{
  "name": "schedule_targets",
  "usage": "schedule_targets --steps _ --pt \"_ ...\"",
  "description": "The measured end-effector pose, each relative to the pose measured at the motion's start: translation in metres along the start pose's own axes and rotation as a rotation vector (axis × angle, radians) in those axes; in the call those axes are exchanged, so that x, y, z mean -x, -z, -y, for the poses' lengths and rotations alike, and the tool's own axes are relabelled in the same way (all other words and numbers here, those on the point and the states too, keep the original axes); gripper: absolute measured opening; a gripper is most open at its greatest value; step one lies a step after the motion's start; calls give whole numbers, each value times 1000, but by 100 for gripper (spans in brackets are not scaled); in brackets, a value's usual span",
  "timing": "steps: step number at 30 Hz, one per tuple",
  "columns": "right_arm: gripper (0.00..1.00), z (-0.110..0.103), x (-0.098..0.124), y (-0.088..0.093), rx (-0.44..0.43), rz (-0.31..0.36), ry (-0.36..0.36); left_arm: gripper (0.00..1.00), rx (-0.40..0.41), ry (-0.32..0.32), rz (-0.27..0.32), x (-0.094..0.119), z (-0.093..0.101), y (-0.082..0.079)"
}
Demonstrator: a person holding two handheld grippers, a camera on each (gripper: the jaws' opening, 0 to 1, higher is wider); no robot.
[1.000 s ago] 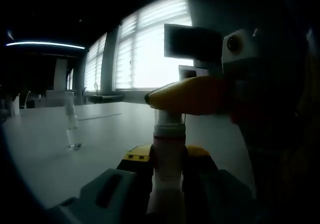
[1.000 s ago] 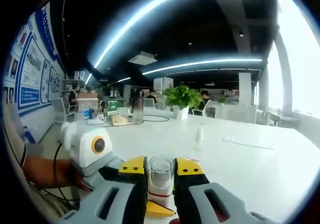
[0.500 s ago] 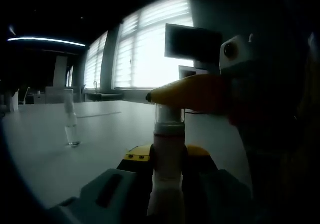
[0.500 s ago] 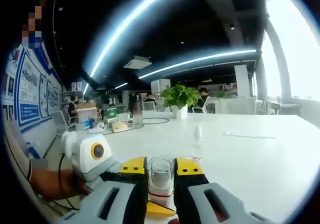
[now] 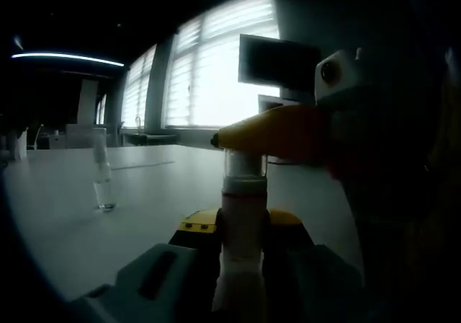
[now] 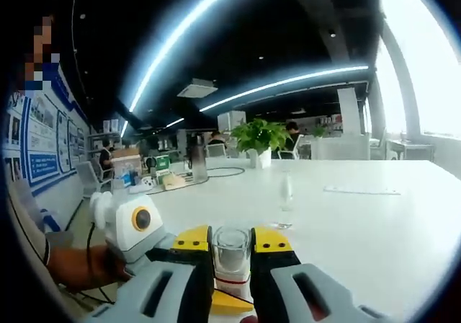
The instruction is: Clamp pump bottle remove cover press pump head put on cover
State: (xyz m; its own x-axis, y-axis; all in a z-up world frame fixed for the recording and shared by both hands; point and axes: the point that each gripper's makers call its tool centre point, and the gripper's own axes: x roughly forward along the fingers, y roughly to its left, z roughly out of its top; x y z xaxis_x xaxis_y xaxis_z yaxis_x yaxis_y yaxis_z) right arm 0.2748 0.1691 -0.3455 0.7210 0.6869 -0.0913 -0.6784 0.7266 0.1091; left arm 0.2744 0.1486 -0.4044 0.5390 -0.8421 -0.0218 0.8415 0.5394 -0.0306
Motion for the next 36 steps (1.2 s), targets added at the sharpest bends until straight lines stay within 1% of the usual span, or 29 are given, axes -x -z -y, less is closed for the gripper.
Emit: schedule_targets --steps 4,11,15,17,18,25,26,28,30,31,33,34,36 --pt "13 1 0 0 -52 2 4 12 -1 -1 1 0 0 0" --pt "13 2 0 0 -51 -5 11 12 3 -1 2 1 -2 0" --pt "13 1 0 0 -35 -11 7 12 -1 -2 2 1 -2 0" --pt "13 2 1 0 -47 -11 2 12 -1 0 2 1 -1 0" --pt "13 3 1 1 -71 -9 -1 12 -1 1 2 1 -1 0" --pt "13 5 1 1 -105 -4 -4 12 0 3 4 1 -2 0" --pt "13 5 1 0 -88 -6 0 12 0 1 4 1 -2 0" --pt "13 2 1 0 9 -25 15 12 -1 2 2 1 -2 0" --pt "13 -5 -1 0 83 -30 26 12 -7 -2 -3 0 -2 1" --pt "13 -6 -1 0 85 -34 31 11 -5 -3 -4 0 -2 1" --pt "12 -7 -2 1 123 -32 27 11 -6 -5 -6 0 -2 1" --pt "12 -6 -2 0 168 -35 31 11 -6 -5 -7 0 -2 1" --pt "12 -9 -1 0 212 -41 38 11 -3 -5 -9 0 -2 1"
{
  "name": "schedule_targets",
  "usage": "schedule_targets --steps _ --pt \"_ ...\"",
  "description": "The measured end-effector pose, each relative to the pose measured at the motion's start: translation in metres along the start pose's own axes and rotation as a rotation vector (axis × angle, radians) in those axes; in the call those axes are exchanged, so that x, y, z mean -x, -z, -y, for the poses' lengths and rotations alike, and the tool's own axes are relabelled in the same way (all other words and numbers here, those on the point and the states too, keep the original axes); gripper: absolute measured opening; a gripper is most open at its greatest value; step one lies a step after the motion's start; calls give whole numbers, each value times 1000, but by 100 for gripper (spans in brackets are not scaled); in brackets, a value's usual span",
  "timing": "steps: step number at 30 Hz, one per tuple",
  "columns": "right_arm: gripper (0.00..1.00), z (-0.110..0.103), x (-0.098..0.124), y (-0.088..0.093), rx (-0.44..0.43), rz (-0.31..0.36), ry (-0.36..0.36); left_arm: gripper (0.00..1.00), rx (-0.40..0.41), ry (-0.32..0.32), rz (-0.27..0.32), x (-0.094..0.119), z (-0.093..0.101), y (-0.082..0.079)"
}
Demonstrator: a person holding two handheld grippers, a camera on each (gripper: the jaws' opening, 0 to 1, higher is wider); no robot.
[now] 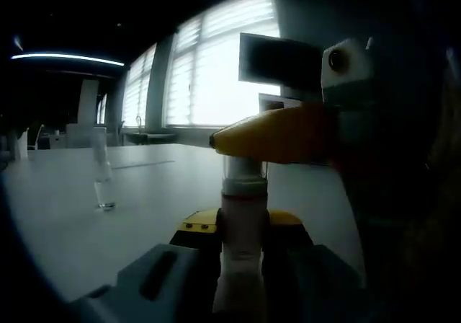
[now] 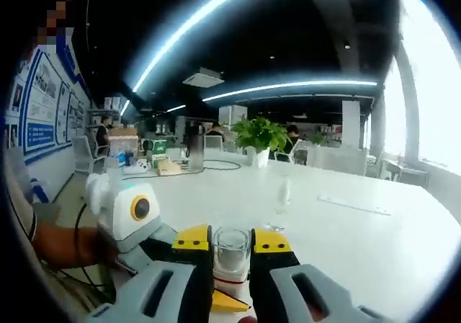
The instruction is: Clamp pump bottle remove cover press pump head put on cover
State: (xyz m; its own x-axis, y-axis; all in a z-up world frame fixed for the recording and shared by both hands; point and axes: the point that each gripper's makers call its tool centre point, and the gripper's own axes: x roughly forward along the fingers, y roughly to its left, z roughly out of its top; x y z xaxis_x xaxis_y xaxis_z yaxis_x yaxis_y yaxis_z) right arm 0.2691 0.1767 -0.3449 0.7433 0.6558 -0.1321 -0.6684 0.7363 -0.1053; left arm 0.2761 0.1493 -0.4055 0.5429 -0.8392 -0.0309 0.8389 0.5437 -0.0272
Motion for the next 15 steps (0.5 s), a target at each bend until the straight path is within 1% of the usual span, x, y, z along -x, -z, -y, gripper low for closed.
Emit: schedule_targets --steps 2,4,5,8,9,10,11,12,13,15 --pt "12 -1 1 -1 51 -7 7 11 -7 0 -1 0 0 0" --pt "12 -3 0 -1 73 -19 11 11 -6 3 -1 0 1 0" --pt "12 -4 0 -1 64 -17 7 11 -5 5 -1 0 2 0" --pt "12 3 1 1 -74 -4 -21 11 4 4 -1 0 1 0" --pt "12 4 1 -21 -98 111 -47 11 2 7 0 0 2 0" --pt "12 5 9 -25 -189 107 -71 11 -2 8 0 0 3 1" --pt "12 10 12 -33 -201 120 -61 11 -8 9 -2 0 4 1" --pt "12 14 13 -36 -168 103 -49 11 -7 10 -1 0 5 1" --pt "12 16 13 -39 -158 103 -46 11 -8 12 -1 -1 5 1" --pt "12 16 13 -40 -159 101 -53 11 -10 11 0 0 5 1"
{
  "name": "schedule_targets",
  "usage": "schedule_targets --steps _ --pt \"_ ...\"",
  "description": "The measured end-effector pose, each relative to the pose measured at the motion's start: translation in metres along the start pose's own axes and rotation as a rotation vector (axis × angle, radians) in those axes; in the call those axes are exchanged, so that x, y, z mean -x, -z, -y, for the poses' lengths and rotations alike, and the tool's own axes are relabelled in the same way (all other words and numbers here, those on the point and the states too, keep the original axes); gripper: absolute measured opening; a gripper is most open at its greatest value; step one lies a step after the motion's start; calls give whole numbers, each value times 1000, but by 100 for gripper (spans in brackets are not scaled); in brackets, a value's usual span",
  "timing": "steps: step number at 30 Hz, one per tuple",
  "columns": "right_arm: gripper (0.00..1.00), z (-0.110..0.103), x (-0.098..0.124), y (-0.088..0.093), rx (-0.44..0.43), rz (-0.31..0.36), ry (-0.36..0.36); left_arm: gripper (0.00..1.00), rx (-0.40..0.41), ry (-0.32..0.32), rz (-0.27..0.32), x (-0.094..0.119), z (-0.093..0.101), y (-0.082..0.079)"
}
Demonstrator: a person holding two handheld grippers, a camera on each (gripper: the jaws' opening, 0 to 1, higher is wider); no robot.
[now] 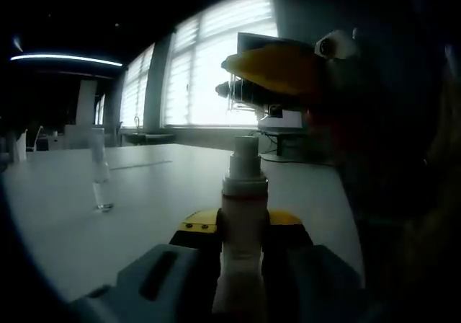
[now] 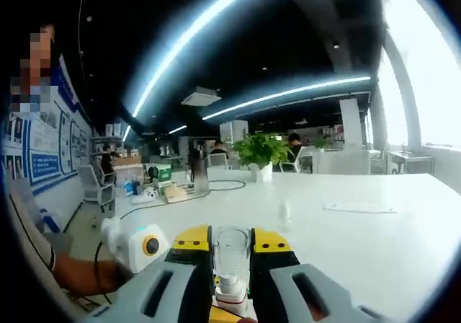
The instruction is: Clamp pump bottle remove cover press pump head put on cover
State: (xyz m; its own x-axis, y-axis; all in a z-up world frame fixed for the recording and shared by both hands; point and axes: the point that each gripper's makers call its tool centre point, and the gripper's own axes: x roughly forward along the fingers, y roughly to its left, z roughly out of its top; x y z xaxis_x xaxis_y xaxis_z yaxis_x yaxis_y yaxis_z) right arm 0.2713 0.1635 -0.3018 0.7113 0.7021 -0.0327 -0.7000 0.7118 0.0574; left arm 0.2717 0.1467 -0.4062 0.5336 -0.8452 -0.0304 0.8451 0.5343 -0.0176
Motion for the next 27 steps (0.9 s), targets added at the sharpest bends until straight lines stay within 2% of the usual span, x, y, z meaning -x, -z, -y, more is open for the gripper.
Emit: schedule_targets --steps 8,27 --pt "13 -4 1 15 28 -34 15 12 -12 -11 4 1 -1 -1" --pt "13 5 10 -1 30 4 35 12 -7 -10 6 1 -3 0"
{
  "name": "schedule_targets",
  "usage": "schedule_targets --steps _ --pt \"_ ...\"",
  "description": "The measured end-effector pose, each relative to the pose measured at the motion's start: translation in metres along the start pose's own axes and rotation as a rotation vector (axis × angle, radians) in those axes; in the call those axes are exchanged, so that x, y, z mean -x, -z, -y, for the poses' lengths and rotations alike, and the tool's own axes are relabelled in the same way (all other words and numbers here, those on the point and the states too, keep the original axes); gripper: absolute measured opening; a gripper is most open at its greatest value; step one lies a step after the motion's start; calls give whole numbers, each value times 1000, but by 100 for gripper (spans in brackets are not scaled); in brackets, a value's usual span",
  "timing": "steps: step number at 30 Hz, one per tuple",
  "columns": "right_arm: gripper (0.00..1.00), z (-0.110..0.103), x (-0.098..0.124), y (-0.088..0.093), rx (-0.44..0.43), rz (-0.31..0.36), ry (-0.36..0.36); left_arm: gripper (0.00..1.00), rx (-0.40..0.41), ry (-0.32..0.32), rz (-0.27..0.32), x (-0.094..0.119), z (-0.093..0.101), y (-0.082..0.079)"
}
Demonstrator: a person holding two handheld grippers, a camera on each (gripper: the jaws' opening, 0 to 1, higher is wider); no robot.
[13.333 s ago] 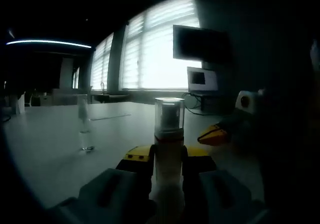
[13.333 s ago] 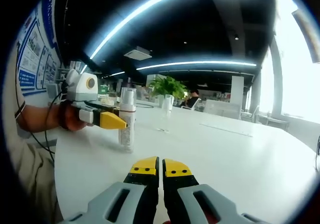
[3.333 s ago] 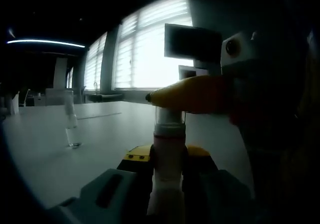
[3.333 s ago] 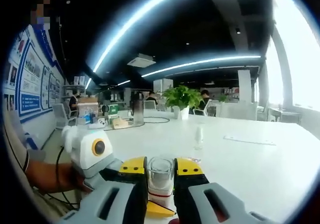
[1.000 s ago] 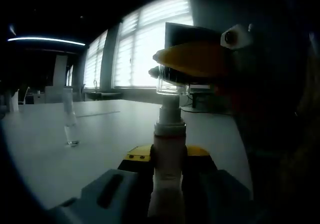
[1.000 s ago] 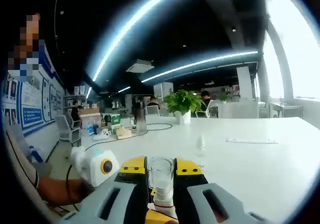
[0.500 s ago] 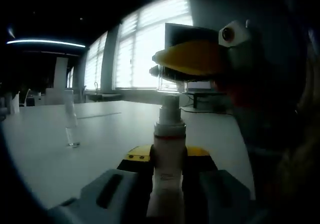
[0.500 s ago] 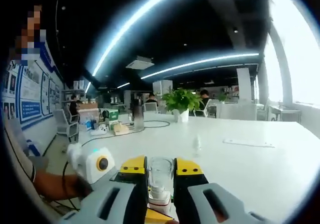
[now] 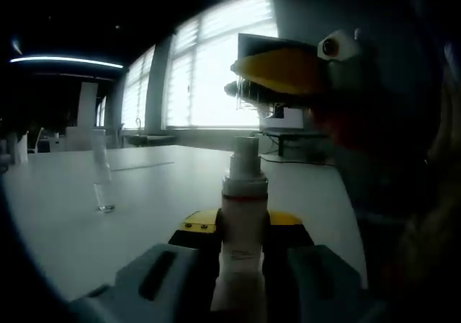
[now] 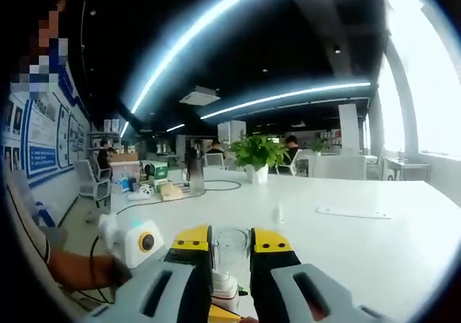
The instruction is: Clamp pump bottle remove cover press pump head put on cover
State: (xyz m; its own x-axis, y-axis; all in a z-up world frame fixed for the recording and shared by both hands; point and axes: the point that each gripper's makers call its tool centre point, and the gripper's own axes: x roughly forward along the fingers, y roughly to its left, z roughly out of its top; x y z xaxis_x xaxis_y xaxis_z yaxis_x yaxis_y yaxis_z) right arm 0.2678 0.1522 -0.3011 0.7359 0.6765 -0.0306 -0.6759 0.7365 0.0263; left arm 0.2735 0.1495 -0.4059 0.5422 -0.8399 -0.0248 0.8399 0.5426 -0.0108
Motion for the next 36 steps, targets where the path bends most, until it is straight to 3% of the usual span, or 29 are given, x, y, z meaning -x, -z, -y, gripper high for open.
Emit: schedule_targets --steps 20,36 --pt "14 31 15 4 -22 10 76 12 -3 3 0 0 1 -1" --pt "14 44 21 12 -6 2 118 13 9 3 1 0 -2 -1"
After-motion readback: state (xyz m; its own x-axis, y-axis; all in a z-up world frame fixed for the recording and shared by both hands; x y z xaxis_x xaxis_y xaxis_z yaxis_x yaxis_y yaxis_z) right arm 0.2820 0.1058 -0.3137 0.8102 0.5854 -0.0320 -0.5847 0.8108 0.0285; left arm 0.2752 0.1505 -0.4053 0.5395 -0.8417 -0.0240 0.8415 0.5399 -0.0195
